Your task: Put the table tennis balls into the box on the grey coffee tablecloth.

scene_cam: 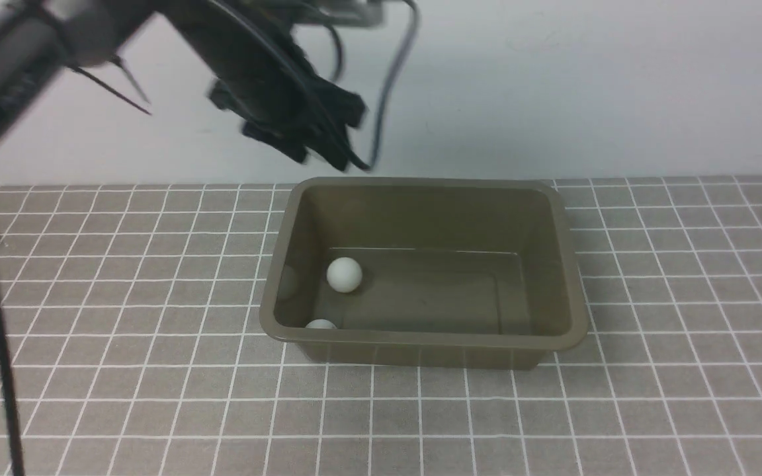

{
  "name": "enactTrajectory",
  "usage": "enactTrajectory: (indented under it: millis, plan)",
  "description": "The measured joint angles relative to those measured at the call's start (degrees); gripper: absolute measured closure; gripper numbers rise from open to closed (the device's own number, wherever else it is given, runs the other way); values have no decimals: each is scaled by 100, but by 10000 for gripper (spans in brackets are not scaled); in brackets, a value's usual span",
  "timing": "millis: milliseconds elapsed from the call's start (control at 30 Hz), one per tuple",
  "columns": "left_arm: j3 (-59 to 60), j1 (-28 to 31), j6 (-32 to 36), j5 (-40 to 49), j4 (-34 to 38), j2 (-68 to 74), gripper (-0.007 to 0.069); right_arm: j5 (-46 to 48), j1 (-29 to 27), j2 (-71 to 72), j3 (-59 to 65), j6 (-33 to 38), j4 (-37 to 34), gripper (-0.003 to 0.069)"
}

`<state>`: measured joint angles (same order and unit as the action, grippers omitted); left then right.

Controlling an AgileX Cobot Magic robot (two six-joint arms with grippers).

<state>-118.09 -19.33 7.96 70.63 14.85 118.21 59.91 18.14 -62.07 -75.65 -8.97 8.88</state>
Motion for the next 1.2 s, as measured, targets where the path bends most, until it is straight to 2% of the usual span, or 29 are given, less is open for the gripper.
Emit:
enactTrajectory:
  millis: [67,133,300,367,400,533,567,600,633,733,867,967,1067,1200]
  plan:
    - [12,-380,21,0,-37,314,279,-324,0,970,882,-276,12,673]
    - [17,-542,20,0,-71,489,244,-541,0,1572,1403,-454,12,673]
    - [-2,-825,27,-11,-200,748,51,-655,0,2866,2389,-843,18,673]
    - [-117,-852,1,-3,-215,748,29,-833,0,3360,2710,-910,18,673]
    - [-216,-852,-35,-3,-233,723,41,-1005,0,3609,2874,-917,31,673]
    - [-335,-852,-192,10,-578,272,318,-2051,0,4551,3705,-948,126,673]
    - [-335,-852,-245,16,-701,86,444,-2333,0,4786,3967,-963,126,673]
    - [-335,-852,-245,16,-701,86,444,-2385,0,4832,3967,-963,126,673]
    - [-335,-852,-380,41,-846,-394,566,-2867,0,5233,4521,-1037,145,673]
    - [-307,-852,-500,70,-910,-1032,617,-3674,0,5725,5117,-1163,290,673]
    - [257,-852,-541,97,-912,-2165,629,-4674,0,6140,5688,-1355,733,673]
    - [932,-852,-545,108,-916,-2771,629,-4851,0,6177,5733,-1484,789,673]
    - [2407,-852,-553,29,-943,-3891,629,-4864,0,6177,5733,-1560,821,673]
    - [4115,-852,-568,-715,-931,-5001,629,-4757,0,6177,5743,-1567,860,673]
